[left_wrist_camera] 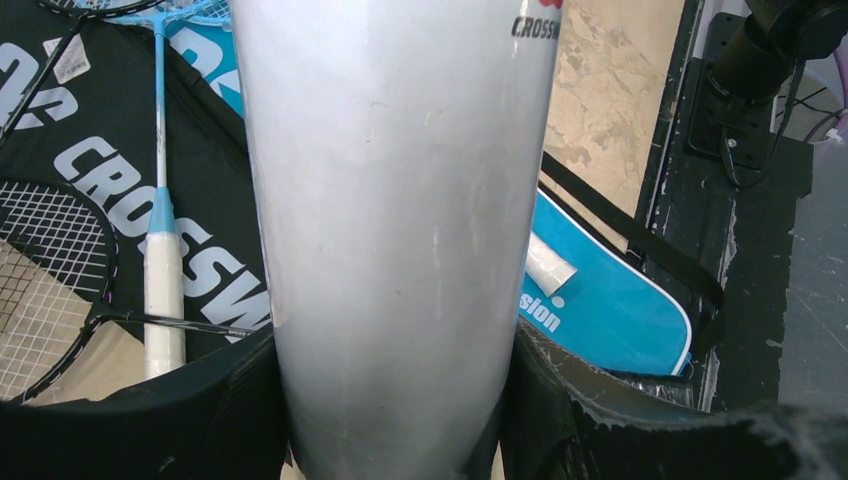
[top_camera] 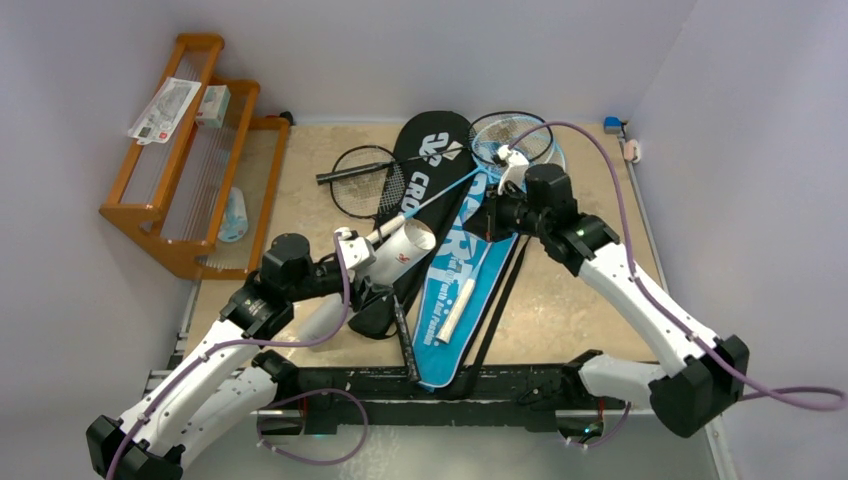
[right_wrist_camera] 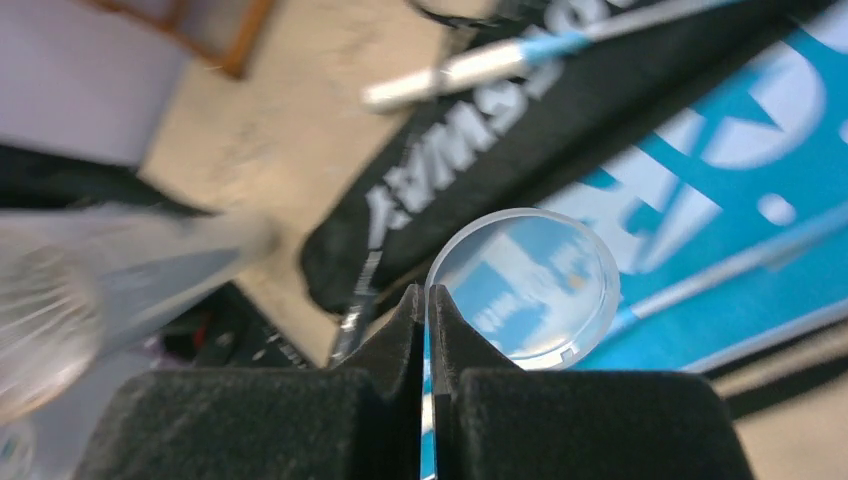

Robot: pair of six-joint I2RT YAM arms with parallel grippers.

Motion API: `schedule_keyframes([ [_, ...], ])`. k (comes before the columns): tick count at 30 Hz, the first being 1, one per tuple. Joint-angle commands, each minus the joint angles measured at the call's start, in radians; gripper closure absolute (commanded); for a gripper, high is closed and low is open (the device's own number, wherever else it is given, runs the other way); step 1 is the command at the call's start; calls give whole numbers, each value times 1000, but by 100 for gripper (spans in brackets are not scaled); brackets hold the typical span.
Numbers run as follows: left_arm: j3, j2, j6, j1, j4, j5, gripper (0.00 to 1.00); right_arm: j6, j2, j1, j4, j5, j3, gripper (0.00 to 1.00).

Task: Pack up the badminton gear
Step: Close the lid on the shuttle tube.

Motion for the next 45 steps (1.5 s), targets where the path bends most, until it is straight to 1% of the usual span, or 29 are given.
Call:
schedule_keyframes([
  [1, 17, -6, -3, -4, 66, 50, 55, -42, -87, -1, 145, -404, 56, 100],
  [3, 15, -8, -2, -4, 69, 59, 55, -28, -115, -2, 174, -487, 60, 100],
  [7, 12, -8, -5, -4, 75, 83, 55, 8, -151, -2, 211, -590, 70, 100],
  [11, 12, -6, -9, -4, 80, 109, 55, 62, -150, -1, 257, -692, 83, 100],
  [15, 12, -10, -8, -4, 82, 105, 55, 120, -130, -1, 311, -814, 87, 100],
  [22, 12, -1, -8, -4, 85, 124, 55, 206, -109, 0, 401, -908, 93, 100],
  [27, 12, 0, -8, -5, 85, 126, 55, 242, -95, 1, 425, -929, 99, 100],
  [45, 14, 10, -11, -4, 87, 141, 55, 246, -48, 37, 436, -907, 105, 100],
])
